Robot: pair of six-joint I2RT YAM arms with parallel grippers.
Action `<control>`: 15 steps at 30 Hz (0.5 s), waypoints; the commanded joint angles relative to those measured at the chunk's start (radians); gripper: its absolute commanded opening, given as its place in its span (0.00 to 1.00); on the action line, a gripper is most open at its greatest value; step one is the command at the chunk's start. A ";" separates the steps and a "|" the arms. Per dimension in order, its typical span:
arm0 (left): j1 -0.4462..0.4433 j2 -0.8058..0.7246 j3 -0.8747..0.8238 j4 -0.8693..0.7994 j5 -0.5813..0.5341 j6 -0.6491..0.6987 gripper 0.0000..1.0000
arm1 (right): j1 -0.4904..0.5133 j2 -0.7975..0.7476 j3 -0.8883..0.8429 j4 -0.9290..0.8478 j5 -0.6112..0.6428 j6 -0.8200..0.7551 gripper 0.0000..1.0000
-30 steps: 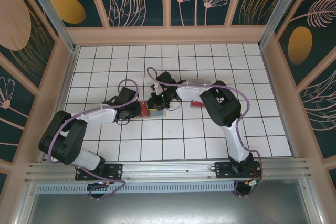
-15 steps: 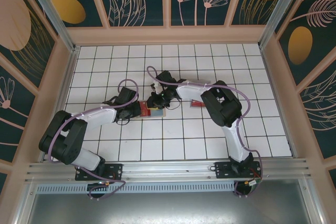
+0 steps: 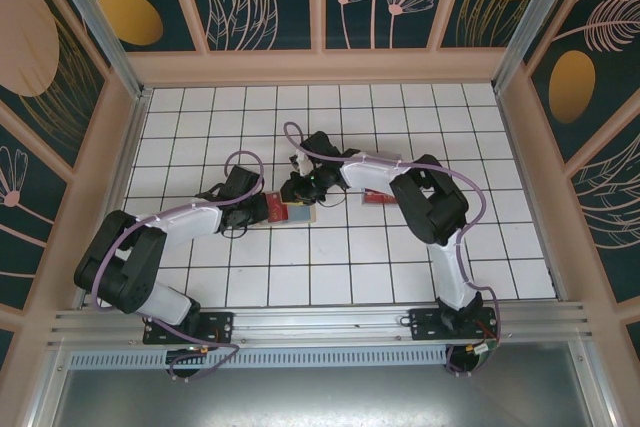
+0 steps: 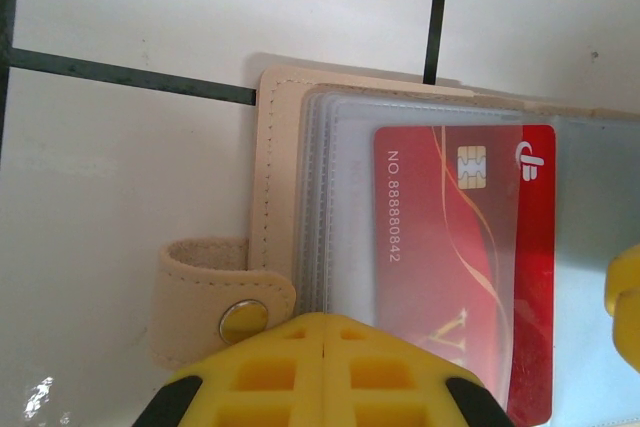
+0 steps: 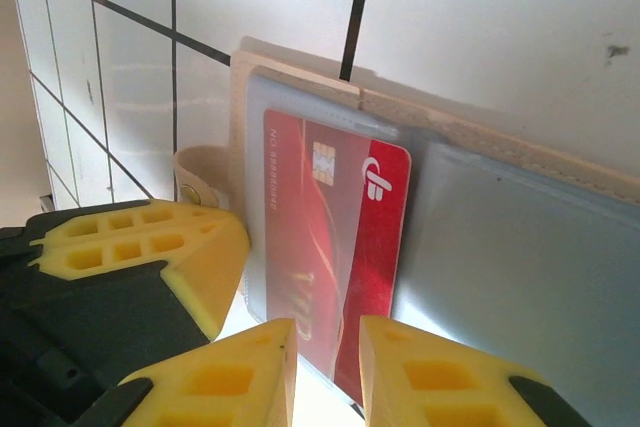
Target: Take the credit cards out of the card holder
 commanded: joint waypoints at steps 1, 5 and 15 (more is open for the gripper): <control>0.004 0.035 -0.009 -0.027 0.021 -0.001 0.03 | -0.006 -0.013 -0.014 0.001 -0.001 0.012 0.24; 0.004 0.037 -0.009 -0.027 0.020 0.000 0.03 | -0.006 0.008 -0.021 0.002 -0.006 0.012 0.24; 0.005 0.040 -0.009 -0.026 0.025 0.001 0.03 | -0.004 0.059 0.005 -0.012 -0.025 0.002 0.23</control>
